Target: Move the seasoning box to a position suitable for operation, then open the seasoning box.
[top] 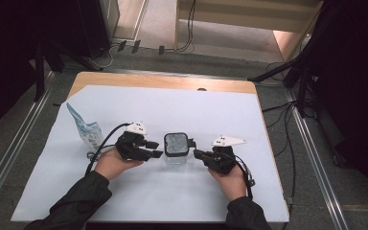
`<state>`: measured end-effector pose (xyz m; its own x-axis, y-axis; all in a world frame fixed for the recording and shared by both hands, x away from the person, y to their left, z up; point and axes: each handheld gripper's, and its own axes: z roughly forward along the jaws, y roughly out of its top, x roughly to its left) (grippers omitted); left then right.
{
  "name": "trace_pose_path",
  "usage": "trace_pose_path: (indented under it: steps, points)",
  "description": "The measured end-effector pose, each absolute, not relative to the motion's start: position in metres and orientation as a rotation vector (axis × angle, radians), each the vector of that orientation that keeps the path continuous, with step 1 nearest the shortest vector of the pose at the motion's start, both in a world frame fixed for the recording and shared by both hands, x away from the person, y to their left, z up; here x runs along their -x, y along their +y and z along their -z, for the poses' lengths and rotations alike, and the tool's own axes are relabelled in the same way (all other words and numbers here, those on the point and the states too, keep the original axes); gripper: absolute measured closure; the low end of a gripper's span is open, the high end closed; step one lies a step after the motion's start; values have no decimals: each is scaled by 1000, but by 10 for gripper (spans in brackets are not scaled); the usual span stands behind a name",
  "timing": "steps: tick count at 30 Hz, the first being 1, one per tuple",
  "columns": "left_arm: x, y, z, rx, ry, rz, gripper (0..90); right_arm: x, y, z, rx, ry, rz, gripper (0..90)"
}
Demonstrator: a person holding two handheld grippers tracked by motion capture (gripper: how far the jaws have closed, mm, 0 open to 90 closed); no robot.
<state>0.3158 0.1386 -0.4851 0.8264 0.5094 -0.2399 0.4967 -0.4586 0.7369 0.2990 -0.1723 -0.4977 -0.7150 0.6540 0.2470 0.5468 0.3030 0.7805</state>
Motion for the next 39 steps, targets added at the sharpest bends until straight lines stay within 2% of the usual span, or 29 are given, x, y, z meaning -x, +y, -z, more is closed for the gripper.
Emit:
trace_pose_path:
  steps: [5, 8, 10, 15, 18, 28, 39]
  points:
    - [-315, 143, 484, -2116, 700, -12, 438, -301, -180, 491, -1127, 2445, -1376, 900]
    - [-314, 142, 482, -2117, 694, -35, 328, -303, -184, 489, -1133, 2443, -1380, 900]
    - [-313, 141, 480, -2098, 701, -26, 220, -305, -186, 488, -1133, 2443, -1376, 900]
    - [-316, 138, 476, -2069, 655, 39, 135, -309, -191, 487, -1145, 2434, -1385, 900]
    - [-322, 133, 473, -2082, 643, 76, 139, -311, -190, 488, -1155, 2440, -1386, 900]
    - [-336, 118, 477, -2152, 583, 51, 103, -322, -189, 488, -1185, 2450, -1372, 900]
    - [-344, 102, 492, -2168, 543, 72, 113, -328, -178, 497, -1170, 2476, -1326, 900]
